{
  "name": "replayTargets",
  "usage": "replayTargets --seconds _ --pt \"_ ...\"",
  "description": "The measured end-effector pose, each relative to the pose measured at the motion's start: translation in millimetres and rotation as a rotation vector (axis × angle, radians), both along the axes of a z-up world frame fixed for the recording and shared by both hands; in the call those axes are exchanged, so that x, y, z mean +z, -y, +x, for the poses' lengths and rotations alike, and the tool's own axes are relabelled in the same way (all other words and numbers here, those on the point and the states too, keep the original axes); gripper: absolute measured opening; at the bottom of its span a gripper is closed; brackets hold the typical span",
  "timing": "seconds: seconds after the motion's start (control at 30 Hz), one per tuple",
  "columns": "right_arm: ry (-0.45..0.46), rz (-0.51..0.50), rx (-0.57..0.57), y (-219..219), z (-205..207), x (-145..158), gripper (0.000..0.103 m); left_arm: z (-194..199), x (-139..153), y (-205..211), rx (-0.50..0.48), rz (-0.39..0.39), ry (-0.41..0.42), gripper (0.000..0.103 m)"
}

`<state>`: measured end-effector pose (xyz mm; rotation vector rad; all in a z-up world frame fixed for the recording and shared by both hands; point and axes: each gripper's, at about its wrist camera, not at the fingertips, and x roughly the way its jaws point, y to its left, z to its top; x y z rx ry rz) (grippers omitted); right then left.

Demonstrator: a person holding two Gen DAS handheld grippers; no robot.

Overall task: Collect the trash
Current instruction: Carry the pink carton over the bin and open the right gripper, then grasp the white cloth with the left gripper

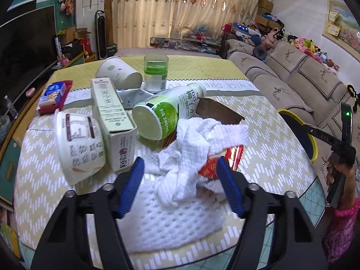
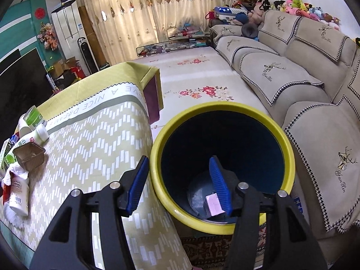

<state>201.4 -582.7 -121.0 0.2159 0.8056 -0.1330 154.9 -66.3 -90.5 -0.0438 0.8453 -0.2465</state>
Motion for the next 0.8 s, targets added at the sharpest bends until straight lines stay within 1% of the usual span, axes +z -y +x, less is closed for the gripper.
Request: replayTargets --seconds 0.03,0.13,0.23,0.37,0.4,0.43,0.47,0.5,0.53,0.6,0.67,0.8 --pt "-0.002 0.000 0.002 0 0 -1 0.053 5 -1 1 -0.007 0.000 -0.005 0.057" --pt "-0.005 0.001 0.008 -1 1 -3 0.053 15 -7 2 -0.025 -0.012 -0.032 0.052" --pt "-0.008 0.002 0.014 -2 2 -5 0.053 24 -14 3 -0.040 -0.024 -0.063 0.052" --pt "-0.009 0.005 0.019 -3 2 -6 0.053 32 -16 7 -0.076 -0.032 -0.069 0.052" --pt "-0.008 0.006 0.019 -4 2 -6 0.053 33 -17 8 -0.084 -0.037 -0.068 0.050" --pt "-0.007 0.007 0.020 -4 2 -6 0.053 34 -17 9 -0.093 -0.044 -0.070 0.041" --pt "-0.007 0.008 0.021 -4 1 -5 0.053 36 -18 10 -0.099 -0.048 -0.075 0.035" --pt "-0.007 0.010 0.023 -5 1 -5 0.053 38 -19 11 -0.101 -0.049 -0.081 0.021" --pt "-0.006 0.013 0.025 -5 2 -5 0.053 39 -20 13 -0.096 -0.040 -0.084 0.011" --pt "-0.003 0.014 0.029 -6 1 -4 0.053 39 -19 15 -0.094 -0.024 -0.078 0.008" --pt "-0.001 0.013 0.032 -7 0 -3 0.053 36 -12 12 -0.087 -0.017 -0.064 0.007" --pt "0.009 0.016 0.030 -5 -2 1 0.053 27 14 10 -0.082 0.000 -0.012 0.007"
